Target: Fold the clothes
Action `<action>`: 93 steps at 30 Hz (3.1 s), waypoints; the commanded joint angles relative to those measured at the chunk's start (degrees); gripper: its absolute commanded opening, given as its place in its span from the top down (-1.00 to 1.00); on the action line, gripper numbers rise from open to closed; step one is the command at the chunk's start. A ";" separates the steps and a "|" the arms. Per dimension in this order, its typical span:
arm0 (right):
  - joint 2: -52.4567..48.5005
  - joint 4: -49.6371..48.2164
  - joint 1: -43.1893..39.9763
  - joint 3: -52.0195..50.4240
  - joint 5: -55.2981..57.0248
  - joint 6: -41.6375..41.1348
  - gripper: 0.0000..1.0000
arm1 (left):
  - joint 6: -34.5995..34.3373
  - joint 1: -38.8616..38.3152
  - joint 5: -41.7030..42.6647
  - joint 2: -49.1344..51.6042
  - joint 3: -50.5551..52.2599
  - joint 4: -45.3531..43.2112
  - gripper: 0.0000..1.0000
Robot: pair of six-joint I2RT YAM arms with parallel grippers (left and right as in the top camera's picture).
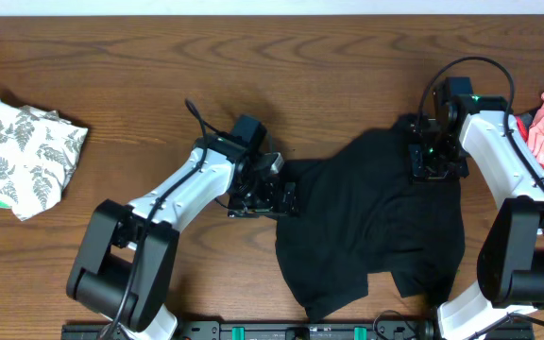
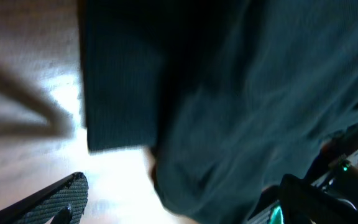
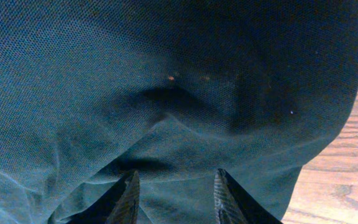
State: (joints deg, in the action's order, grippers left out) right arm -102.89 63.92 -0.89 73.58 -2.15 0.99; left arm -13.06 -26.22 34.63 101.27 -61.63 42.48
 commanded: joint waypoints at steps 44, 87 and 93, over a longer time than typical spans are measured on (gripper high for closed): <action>1.20 0.79 0.46 -0.33 -0.46 -0.98 0.24 | -0.72 1.68 -0.96 5.64 -1.88 -11.23 0.88; 1.20 0.13 0.46 -0.33 -0.46 -0.96 0.24 | -11.37 -4.13 -3.87 -0.39 2.16 -0.02 -0.33; 1.20 0.15 0.46 -0.33 -0.46 -0.96 0.24 | -12.46 -4.31 2.27 -0.39 4.26 -5.57 -0.33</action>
State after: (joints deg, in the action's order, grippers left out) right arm -102.89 64.01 -0.89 73.32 -2.17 0.60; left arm -23.79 -30.48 33.30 100.84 -57.80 38.13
